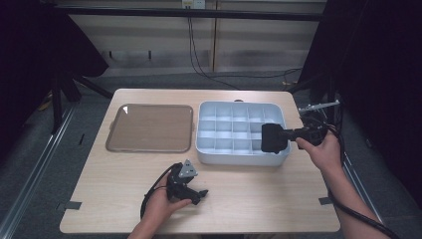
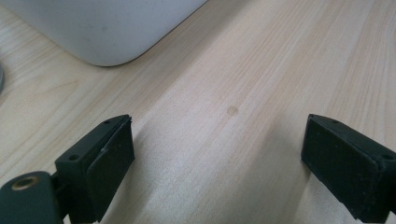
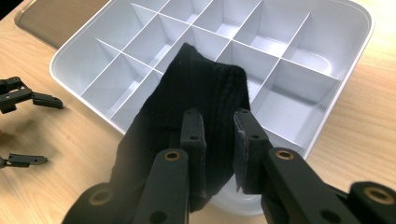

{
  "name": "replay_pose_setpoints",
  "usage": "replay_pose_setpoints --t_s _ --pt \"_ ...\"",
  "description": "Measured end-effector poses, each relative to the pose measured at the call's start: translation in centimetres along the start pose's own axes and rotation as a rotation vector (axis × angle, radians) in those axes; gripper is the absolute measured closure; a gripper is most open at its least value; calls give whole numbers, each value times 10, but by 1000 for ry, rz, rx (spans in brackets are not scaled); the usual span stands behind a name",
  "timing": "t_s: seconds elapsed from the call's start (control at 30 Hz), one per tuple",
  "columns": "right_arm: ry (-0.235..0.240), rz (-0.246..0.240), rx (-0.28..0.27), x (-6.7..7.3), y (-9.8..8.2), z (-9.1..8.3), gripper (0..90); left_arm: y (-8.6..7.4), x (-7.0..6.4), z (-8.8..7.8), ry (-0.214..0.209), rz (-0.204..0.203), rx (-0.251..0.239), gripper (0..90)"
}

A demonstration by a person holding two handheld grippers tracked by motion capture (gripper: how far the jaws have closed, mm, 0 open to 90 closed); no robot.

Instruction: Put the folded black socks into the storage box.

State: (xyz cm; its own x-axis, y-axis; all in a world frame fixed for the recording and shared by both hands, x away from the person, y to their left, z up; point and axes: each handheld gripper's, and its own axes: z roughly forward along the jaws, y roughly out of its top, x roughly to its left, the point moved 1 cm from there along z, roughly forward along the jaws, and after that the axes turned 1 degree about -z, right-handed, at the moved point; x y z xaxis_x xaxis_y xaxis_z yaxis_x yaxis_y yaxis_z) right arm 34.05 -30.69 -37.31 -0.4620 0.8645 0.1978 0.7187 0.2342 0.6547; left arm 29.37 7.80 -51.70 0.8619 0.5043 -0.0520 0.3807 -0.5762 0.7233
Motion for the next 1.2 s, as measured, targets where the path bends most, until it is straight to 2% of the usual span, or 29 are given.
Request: replay_pose_setpoints --t_s 0.53,1.0,1.07,1.2 --pt "-23 27 26 -21 -7 9 765 0 0 0 0 0 2 90" --pt "-25 36 48 -30 -12 16 764 0 0 0 0 -1 1 90" --pt "-30 36 51 -30 -13 16 764 0 1 -1 0 9 8 90" --pt "-32 34 62 -33 -14 17 764 0 0 0 -1 0 2 90"
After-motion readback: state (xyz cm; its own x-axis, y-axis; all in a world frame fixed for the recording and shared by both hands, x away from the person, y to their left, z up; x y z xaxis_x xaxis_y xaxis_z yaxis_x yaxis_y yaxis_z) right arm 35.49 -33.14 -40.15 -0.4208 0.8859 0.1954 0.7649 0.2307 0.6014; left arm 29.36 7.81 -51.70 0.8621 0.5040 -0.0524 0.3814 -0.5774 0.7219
